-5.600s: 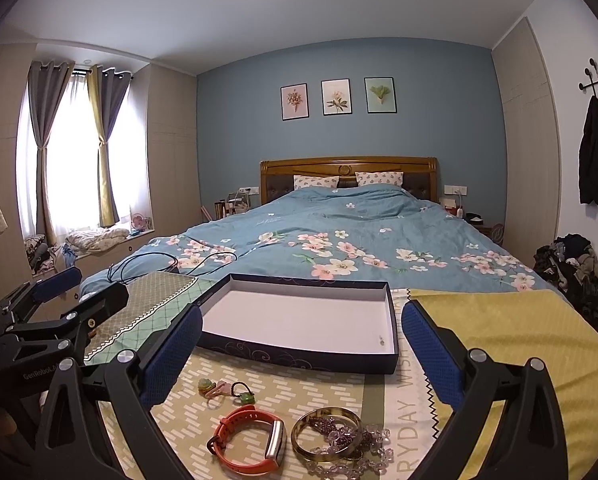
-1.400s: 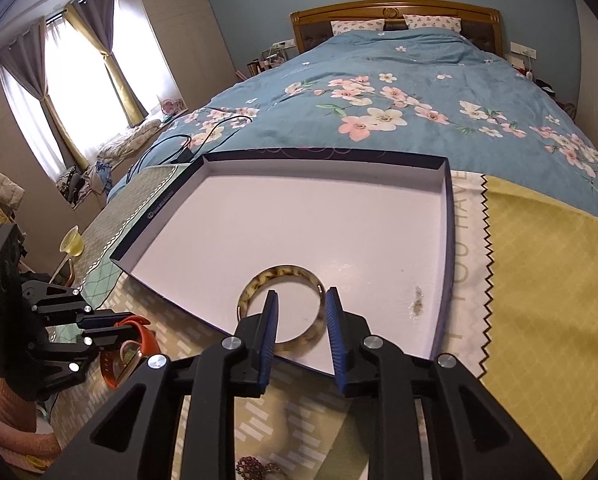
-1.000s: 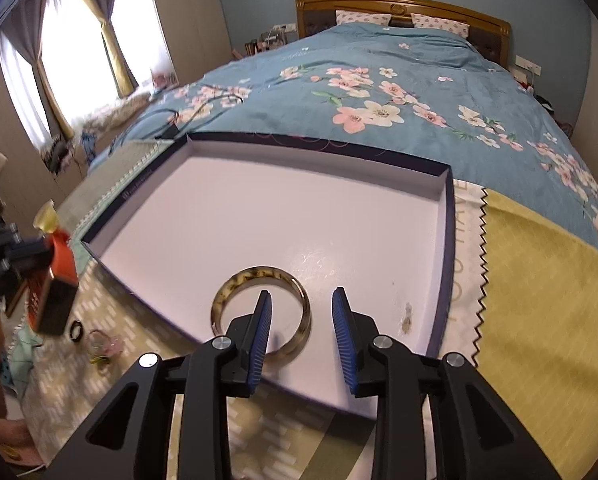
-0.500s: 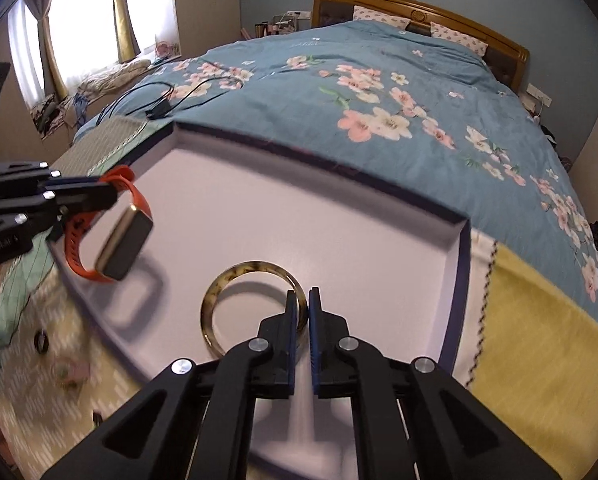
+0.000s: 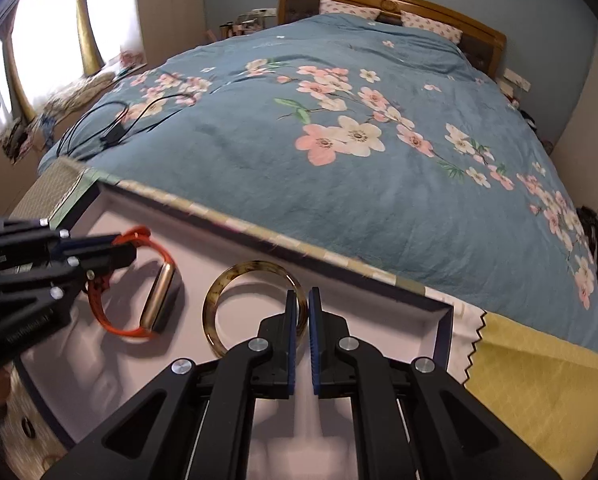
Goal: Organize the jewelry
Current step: 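Carry the orange watch band into the box and open the left tool, then grasp the crystal bead bracelet with the right tool while the left grasps the pink hair tie, then place the crystal bracelet in the box with the right tool while the left drops the pink tie there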
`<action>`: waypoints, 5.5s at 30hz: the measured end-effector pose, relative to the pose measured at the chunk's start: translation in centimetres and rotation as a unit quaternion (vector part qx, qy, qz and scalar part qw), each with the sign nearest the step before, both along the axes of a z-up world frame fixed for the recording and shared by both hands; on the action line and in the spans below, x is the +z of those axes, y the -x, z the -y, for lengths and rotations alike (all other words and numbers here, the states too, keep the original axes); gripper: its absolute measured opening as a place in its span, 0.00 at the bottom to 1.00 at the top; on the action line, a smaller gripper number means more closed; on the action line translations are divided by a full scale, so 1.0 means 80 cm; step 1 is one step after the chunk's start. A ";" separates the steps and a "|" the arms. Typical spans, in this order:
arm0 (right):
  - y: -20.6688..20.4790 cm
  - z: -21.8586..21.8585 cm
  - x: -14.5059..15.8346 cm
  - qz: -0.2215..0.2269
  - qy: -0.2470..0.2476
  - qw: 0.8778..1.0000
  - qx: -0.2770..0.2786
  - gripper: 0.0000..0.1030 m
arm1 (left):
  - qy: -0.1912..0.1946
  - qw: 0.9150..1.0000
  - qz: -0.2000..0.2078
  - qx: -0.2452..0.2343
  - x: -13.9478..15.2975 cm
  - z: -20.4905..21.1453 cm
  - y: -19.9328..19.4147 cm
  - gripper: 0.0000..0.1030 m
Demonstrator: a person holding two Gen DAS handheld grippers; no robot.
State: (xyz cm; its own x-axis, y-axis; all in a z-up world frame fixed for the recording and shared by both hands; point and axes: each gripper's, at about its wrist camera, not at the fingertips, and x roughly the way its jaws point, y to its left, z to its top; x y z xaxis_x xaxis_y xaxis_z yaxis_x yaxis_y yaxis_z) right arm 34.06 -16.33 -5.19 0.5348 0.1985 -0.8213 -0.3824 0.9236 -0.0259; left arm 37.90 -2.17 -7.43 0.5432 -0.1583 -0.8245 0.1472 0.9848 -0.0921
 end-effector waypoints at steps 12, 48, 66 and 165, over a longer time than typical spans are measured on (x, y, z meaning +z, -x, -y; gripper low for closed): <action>0.095 0.045 0.056 0.053 -0.100 0.993 0.039 0.36 | 0.016 0.997 0.079 0.000 0.037 -0.019 0.058 0.52; 0.309 0.126 0.005 0.023 -0.121 0.992 0.034 0.10 | 0.037 0.990 0.122 -0.057 0.026 -0.044 0.337 0.62; 0.315 0.100 0.063 0.078 -0.163 0.982 0.058 0.10 | 0.030 0.988 0.119 -0.094 0.016 -0.029 0.360 0.61; 0.110 0.061 0.038 0.040 -0.180 0.982 -0.031 0.38 | 0.006 0.993 0.083 -0.087 0.025 0.001 0.136 0.42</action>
